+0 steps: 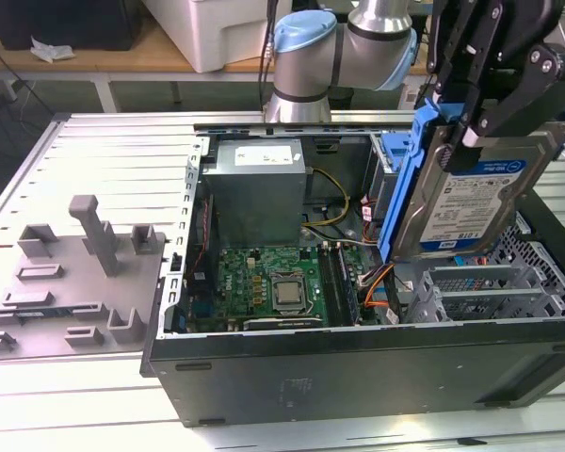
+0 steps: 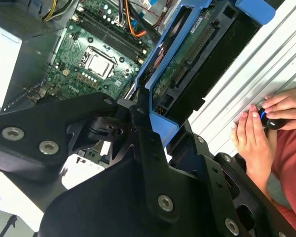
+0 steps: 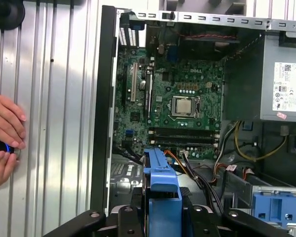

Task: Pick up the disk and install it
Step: 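Insert the disk into the insertion slot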

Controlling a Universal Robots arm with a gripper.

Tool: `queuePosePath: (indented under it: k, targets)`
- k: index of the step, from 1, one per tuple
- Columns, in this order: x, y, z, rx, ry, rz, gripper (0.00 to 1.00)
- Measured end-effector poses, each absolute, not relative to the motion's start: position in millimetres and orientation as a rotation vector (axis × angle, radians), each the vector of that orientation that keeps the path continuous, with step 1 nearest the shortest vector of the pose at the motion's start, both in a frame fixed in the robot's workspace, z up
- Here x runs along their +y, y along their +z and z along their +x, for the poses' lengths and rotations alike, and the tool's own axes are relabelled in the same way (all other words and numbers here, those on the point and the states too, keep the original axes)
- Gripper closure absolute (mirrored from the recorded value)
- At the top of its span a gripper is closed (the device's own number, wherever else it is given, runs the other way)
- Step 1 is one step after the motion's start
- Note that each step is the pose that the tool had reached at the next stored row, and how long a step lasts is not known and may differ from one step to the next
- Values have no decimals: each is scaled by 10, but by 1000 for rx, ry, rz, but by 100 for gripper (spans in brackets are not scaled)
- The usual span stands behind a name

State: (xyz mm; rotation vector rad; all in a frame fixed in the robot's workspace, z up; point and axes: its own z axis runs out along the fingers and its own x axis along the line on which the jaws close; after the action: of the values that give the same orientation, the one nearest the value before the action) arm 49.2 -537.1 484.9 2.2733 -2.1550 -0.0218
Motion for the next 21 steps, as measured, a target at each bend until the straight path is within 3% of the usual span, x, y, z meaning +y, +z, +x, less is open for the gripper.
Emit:
queuePosePath:
  k: [21]
  targets:
    - [-5401,4822,759,-2233,-42,2227,63]
